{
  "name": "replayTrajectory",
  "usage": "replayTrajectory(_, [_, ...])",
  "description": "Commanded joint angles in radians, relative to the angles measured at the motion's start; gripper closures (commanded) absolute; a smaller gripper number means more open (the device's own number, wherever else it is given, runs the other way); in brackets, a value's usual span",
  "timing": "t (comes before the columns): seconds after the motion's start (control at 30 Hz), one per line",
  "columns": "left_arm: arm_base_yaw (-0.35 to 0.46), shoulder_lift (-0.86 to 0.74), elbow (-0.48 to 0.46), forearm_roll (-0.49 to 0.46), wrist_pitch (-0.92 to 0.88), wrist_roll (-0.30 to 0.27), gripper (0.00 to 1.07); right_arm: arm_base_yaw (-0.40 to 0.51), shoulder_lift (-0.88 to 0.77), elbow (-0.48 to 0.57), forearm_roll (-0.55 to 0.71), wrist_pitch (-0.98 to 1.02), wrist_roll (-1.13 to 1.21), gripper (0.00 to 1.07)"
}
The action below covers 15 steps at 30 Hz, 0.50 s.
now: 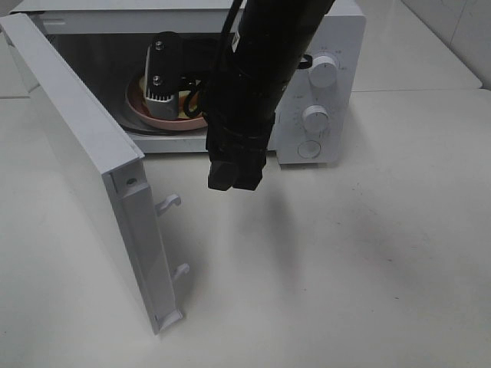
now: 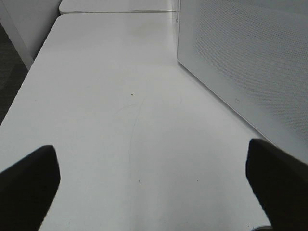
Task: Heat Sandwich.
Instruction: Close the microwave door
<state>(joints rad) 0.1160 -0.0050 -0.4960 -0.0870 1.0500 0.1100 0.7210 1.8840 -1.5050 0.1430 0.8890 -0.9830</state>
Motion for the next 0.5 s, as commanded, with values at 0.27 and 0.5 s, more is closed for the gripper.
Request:
replayTrajectory(0.27, [0.004, -0.021, 0.003, 0.0, -0.012, -0.007, 0.09, 0.004, -0.121, 0.126, -0.007, 0.014, 0.058, 0.51])
replayTrajectory(0.5, [0.004, -0.021, 0.003, 0.0, -0.012, -0.007, 0.09, 0.0, -0.202, 0.193, -0.072, 0.013, 0.172, 0.51])
